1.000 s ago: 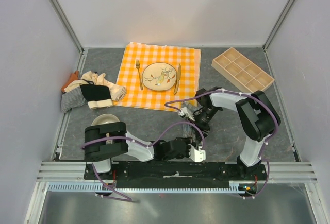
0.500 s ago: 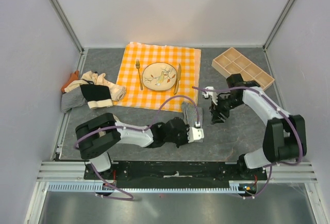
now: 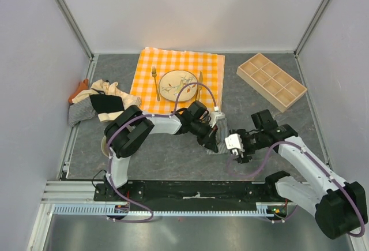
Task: Roll the underwear
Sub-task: Roll the underwear to the center of the board.
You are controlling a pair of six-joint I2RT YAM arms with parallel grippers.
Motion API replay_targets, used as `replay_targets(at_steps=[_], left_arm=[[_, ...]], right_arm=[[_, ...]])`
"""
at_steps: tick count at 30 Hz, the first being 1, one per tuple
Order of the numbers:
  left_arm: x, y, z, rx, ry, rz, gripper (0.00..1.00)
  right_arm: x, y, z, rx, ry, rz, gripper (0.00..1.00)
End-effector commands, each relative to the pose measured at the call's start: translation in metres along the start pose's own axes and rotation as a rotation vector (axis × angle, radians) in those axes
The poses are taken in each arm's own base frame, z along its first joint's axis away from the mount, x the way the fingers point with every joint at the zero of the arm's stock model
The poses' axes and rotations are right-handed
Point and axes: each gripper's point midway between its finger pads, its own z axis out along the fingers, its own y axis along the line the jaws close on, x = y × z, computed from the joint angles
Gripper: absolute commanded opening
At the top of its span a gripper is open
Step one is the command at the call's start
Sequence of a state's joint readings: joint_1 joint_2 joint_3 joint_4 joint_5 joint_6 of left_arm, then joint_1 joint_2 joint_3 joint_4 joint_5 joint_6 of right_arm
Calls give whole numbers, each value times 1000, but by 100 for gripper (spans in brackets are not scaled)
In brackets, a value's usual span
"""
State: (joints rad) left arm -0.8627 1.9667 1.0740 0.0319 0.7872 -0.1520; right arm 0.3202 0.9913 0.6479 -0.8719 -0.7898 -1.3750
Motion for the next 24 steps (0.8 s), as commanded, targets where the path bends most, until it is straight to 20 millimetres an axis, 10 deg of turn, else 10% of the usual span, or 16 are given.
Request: replay_targets(at_steps=[1, 12, 20, 24], left_arm=[[40, 14, 11, -12, 127, -275, 5], [11, 18, 10, -28, 24, -306, 22], [-29, 8, -28, -148, -208, -201, 49], [-14, 12, -59, -279, -319, -87, 52]], right_arm=[[-7, -30, 17, 96, 28, -151, 83], [39, -18, 60, 27, 279, -220, 75], [66, -2, 62, -45, 378, -127, 39], [59, 7, 61, -94, 342, -55, 25]])
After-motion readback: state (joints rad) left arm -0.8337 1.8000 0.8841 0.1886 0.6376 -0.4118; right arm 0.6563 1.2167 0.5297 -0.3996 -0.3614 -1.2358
